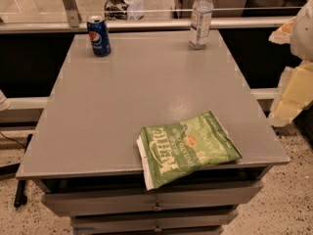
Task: Move blue plastic bottle near green jalapeno chip bag
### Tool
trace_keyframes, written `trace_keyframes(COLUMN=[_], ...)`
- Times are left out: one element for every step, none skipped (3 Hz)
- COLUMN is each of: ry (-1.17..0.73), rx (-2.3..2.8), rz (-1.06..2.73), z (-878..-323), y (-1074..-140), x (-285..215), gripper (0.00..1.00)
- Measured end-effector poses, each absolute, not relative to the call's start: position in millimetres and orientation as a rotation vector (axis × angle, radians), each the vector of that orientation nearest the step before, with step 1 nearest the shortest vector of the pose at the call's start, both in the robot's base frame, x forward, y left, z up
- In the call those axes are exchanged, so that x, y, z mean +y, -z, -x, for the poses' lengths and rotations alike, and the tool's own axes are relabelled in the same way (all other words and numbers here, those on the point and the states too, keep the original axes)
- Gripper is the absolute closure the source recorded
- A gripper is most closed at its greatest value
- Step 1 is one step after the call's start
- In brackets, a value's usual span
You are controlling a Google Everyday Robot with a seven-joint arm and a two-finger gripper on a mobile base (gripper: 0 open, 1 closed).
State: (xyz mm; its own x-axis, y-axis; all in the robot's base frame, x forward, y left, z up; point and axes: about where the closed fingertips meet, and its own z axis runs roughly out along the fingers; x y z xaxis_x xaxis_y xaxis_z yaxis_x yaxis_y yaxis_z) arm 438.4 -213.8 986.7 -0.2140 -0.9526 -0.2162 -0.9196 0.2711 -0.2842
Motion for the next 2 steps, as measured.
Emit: trace_keyframes(ry=[0.133,0.134], rx=[2.203,2.198], rz=[1.705,1.638], z=[-438,-459], y=[-987,-977], x=[-214,-216], gripper=[0.00,0.00])
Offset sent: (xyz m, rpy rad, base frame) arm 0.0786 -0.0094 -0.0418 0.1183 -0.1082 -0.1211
